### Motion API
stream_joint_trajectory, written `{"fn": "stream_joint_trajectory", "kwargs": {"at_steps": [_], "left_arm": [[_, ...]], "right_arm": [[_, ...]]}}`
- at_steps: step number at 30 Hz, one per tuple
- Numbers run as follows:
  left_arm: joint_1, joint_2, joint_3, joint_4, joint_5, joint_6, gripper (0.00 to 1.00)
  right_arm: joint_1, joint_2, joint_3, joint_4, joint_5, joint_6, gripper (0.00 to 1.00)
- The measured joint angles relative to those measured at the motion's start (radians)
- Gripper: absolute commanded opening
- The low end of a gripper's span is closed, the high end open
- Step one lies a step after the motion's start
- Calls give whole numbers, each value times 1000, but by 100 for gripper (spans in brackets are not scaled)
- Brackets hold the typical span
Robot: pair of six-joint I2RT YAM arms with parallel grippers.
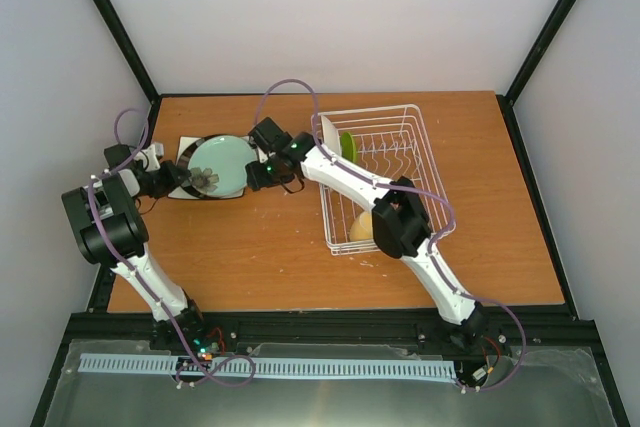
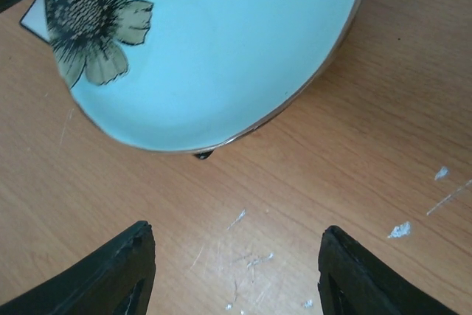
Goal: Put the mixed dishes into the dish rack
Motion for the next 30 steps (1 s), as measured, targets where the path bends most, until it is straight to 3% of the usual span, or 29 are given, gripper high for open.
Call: {"fn": "stream_joint_trajectory", "kwargs": {"at_steps": [12,30], "left_arm": [[5,-18,-36,6,0,-1,1],[14,-25,-60,32,-20,-1,1]], "right_arm": [[0,134,24,93,13,161,60],[0,135,-68,267,-103,298,55]]}}
